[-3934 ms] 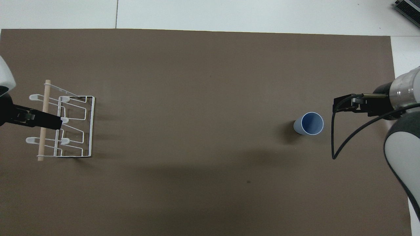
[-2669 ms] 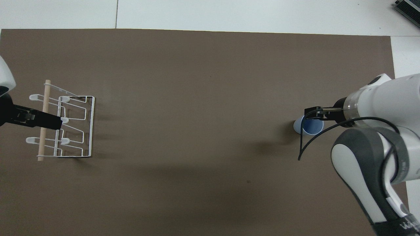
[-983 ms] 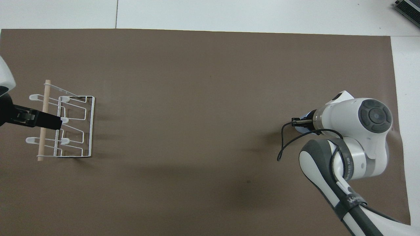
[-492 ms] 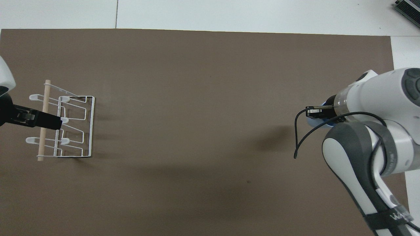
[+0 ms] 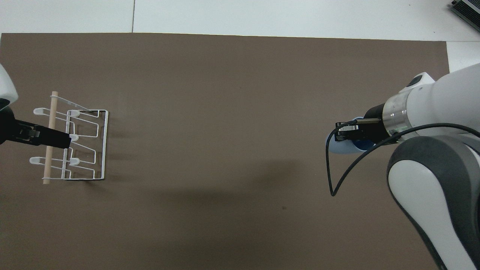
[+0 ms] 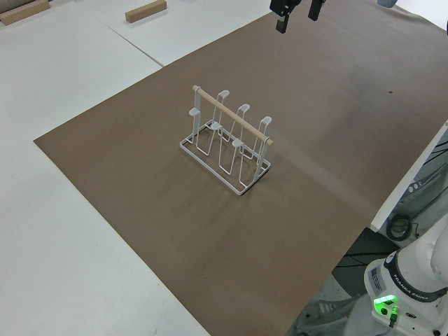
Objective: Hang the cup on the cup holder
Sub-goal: 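Lift the blue cup with the right gripper toward the cup rack, then reach the left gripper to the cup held by the right gripper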
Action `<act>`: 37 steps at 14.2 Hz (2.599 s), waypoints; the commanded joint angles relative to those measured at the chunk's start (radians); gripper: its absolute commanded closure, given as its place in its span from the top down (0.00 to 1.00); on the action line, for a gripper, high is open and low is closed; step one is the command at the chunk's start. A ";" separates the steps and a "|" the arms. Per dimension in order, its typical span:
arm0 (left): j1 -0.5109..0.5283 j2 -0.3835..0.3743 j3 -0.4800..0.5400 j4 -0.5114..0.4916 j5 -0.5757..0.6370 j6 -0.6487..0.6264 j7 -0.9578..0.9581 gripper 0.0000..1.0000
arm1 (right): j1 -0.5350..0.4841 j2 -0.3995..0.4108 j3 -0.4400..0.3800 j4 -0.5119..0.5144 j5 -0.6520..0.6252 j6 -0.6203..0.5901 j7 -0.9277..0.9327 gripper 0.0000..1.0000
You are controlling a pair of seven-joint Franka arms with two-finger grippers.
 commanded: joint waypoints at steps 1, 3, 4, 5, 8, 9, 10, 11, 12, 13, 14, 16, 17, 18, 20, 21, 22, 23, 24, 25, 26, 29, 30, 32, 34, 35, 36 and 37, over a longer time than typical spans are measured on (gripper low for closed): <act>0.009 -0.010 -0.003 -0.008 0.010 -0.010 0.008 1.00 | -0.006 -0.006 0.051 0.003 0.170 0.016 -0.004 0.00; 0.009 -0.010 -0.003 -0.008 0.010 -0.010 0.008 1.00 | -0.006 -0.007 0.091 0.002 0.303 0.042 0.040 0.00; 0.007 -0.010 -0.003 -0.008 0.010 -0.010 0.008 1.00 | -0.006 -0.009 0.120 0.002 0.375 0.049 0.098 0.00; 0.007 -0.009 -0.003 -0.008 0.010 -0.010 0.008 1.00 | -0.006 -0.009 0.148 0.003 0.432 0.063 0.152 0.00; 0.009 -0.010 -0.003 -0.008 0.010 -0.010 0.008 1.00 | -0.006 -0.009 0.196 0.002 0.567 0.150 0.266 0.00; 0.009 -0.010 -0.003 -0.008 0.010 -0.010 0.008 1.00 | -0.006 -0.009 0.211 0.002 0.624 0.173 0.283 0.00; 0.009 -0.009 -0.003 -0.008 0.010 -0.010 0.008 1.00 | -0.006 -0.009 0.220 0.002 0.699 0.205 0.301 0.00; 0.009 -0.010 -0.003 -0.008 0.010 -0.010 0.008 1.00 | -0.005 -0.009 0.232 0.002 0.771 0.245 0.327 0.00; 0.007 -0.009 -0.003 -0.008 0.010 -0.010 0.008 1.00 | -0.005 -0.009 0.251 0.002 0.825 0.291 0.356 0.00; 0.009 -0.010 -0.003 -0.008 0.010 -0.010 0.008 1.00 | -0.005 -0.007 0.269 0.002 0.880 0.339 0.394 0.00; 0.009 -0.010 -0.003 -0.008 0.010 -0.010 0.008 1.00 | -0.006 -0.007 0.280 0.002 0.943 0.376 0.436 0.00; 0.009 -0.009 -0.003 -0.008 0.010 -0.010 0.008 1.00 | -0.005 -0.007 0.286 0.002 1.008 0.414 0.500 0.00; 0.007 -0.010 -0.003 -0.010 0.010 -0.014 0.010 1.00 | -0.003 -0.006 0.294 0.002 1.026 0.442 0.526 0.00; 0.003 -0.013 -0.005 -0.018 0.010 -0.030 0.010 1.00 | 0.012 -0.004 0.306 0.003 1.064 0.492 0.554 0.00; -0.005 -0.015 -0.007 -0.018 0.010 -0.040 0.019 1.00 | 0.069 0.000 0.309 0.002 1.117 0.622 0.605 0.00; -0.005 -0.016 -0.008 -0.019 0.009 -0.036 0.019 1.00 | 0.090 0.003 0.309 0.002 1.117 0.664 0.631 0.00; -0.002 -0.015 -0.010 -0.019 0.006 -0.033 0.034 1.00 | 0.101 0.005 0.309 0.002 1.117 0.684 0.648 0.00; -0.002 -0.015 -0.011 -0.018 -0.011 -0.028 0.104 1.00 | 0.112 0.005 0.309 -0.004 1.117 0.687 0.649 0.00; 0.001 -0.015 -0.008 -0.018 -0.039 -0.025 0.211 1.00 | 0.117 0.004 0.309 -0.010 1.102 0.689 0.643 0.00; 0.001 -0.013 -0.008 -0.015 -0.050 -0.025 0.323 1.00 | 0.121 0.002 0.309 -0.012 1.100 0.689 0.640 0.00; 0.001 -0.015 -0.010 -0.015 -0.051 -0.025 0.426 1.00 | 0.132 0.002 0.309 -0.012 1.099 0.689 0.637 0.00; -0.008 -0.015 -0.013 -0.018 -0.071 -0.034 0.684 1.00 | 0.133 0.002 0.309 -0.017 1.091 0.689 0.637 0.00; -0.013 -0.015 -0.017 -0.016 -0.071 -0.033 0.788 1.00 | 0.133 0.000 0.309 -0.020 1.091 0.689 0.636 0.00; -0.011 -0.013 -0.020 -0.010 -0.086 -0.024 0.886 1.00 | 0.133 0.000 0.309 -0.024 1.091 0.689 0.634 0.00; 0.004 -0.013 -0.008 -0.007 -0.204 -0.016 0.941 1.00 | 0.132 -0.001 0.308 -0.027 1.091 0.689 0.634 0.00; 0.004 -0.013 -0.007 -0.007 -0.239 -0.013 0.988 1.00 | 0.132 -0.003 0.308 -0.029 1.085 0.689 0.629 0.00; 0.002 -0.013 -0.008 -0.007 -0.255 -0.008 1.040 1.00 | 0.133 -0.003 0.309 -0.029 1.073 0.689 0.625 0.00; 0.001 -0.013 -0.014 -0.007 -0.287 0.013 1.080 1.00 | 0.132 -0.003 0.309 -0.029 1.065 0.687 0.625 0.00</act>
